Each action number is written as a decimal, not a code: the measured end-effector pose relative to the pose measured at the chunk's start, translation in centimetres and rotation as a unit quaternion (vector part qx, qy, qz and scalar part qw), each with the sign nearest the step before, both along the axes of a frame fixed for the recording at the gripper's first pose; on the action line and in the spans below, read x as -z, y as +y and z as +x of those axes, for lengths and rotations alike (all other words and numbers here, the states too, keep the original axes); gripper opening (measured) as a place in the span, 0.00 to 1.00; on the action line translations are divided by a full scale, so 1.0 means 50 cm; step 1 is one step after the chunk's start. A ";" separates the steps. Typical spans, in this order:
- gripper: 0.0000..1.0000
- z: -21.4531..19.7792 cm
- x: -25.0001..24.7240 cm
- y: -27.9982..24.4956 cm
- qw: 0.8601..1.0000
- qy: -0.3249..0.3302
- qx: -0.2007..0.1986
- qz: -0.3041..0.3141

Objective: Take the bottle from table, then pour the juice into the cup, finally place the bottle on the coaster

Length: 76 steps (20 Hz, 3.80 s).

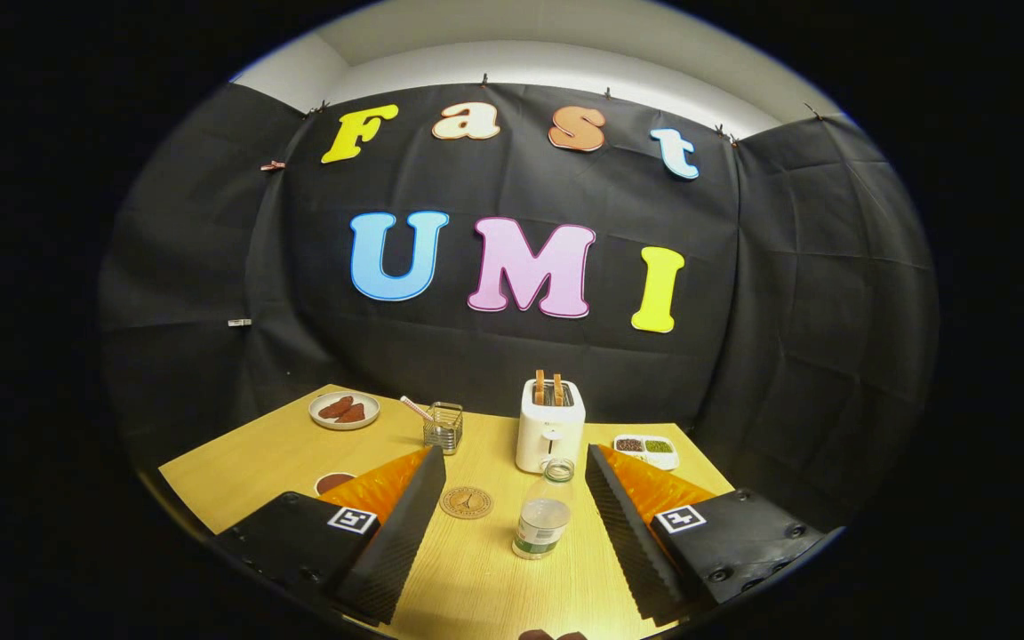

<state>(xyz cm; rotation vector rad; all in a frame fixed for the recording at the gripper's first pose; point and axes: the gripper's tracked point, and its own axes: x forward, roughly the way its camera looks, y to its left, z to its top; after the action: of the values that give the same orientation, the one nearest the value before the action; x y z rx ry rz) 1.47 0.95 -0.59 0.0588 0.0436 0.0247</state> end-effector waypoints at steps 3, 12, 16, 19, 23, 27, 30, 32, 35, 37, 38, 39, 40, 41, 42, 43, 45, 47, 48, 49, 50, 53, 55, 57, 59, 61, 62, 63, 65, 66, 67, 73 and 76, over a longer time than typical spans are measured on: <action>0.97 0.016 -0.001 -0.004 1.000 0.002 0.000 0.007; 0.97 0.078 0.013 -0.017 1.000 0.007 -0.004 0.008; 0.97 0.104 0.025 -0.024 1.000 0.009 -0.007 0.006; 0.97 0.127 0.051 -0.037 1.000 0.020 -0.002 0.012; 0.97 0.158 0.085 -0.058 0.999 0.031 0.004 0.019; 0.97 0.182 0.133 -0.063 0.998 0.049 -0.004 0.039; 0.98 0.194 0.173 -0.065 0.997 0.064 -0.010 0.051; 0.98 0.205 0.198 -0.065 0.996 0.068 -0.014 0.061; 0.98 0.223 0.239 -0.062 0.994 0.079 -0.016 0.069; 0.98 0.232 0.261 -0.059 0.993 0.084 -0.018 0.076; 0.98 0.236 0.274 -0.062 0.993 0.087 -0.017 0.074; 0.98 0.238 0.286 -0.063 0.993 0.090 -0.019 0.072; 0.98 0.241 0.295 -0.064 0.993 0.090 -0.021 0.070; 0.98 0.241 0.304 -0.065 0.993 0.091 -0.024 0.068; 0.98 0.242 0.316 -0.064 0.993 0.091 -0.027 0.065; 0.98 0.242 0.328 -0.064 0.993 0.094 -0.030 0.062; 0.98 0.240 0.347 -0.063 0.993 0.099 -0.036 0.060; 0.98 0.241 0.363 -0.064 0.992 0.103 -0.037 0.059; 0.98 0.243 0.372 -0.066 0.992 0.105 -0.037 0.057; 0.98 0.243 0.377 -0.066 0.992 0.106 -0.037 0.059; 0.98 0.246 0.382 -0.064 0.991 0.108 -0.038 0.064; 0.98 0.251 0.397 -0.060 0.991 0.114 -0.040 0.064; 0.99 0.255 0.400 -0.059 0.991 0.114 -0.042 0.062; 0.99 0.257 0.401 -0.056 0.991 0.113 -0.046 0.061; 0.97 0.259 0.409 -0.051 0.990 0.115 -0.050 0.058; 0.96 0.262 0.418 -0.046 0.990 0.120 -0.057 0.056; 0.95 0.264 0.419 -0.044 0.989 0.120 -0.059 0.056; 0.86 0.264 0.418 -0.044 0.990 0.119 -0.060 0.056; 0.80 0.266 0.421 -0.042 0.990 0.119 -0.062 0.053; 0.80 0.266 0.422 -0.042 0.990 0.118 -0.063 0.050; 0.79 0.268 0.420 -0.042 0.990 0.118 -0.064 0.049; 0.73 0.262 0.416 -0.035 0.987 0.136 -0.082 0.028; 0.72 0.257 0.386 -0.029 0.987 0.130 -0.092 0.014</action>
<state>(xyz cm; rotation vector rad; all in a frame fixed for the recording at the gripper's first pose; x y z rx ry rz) 14.30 -0.50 -19.88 0.0866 0.3105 0.2027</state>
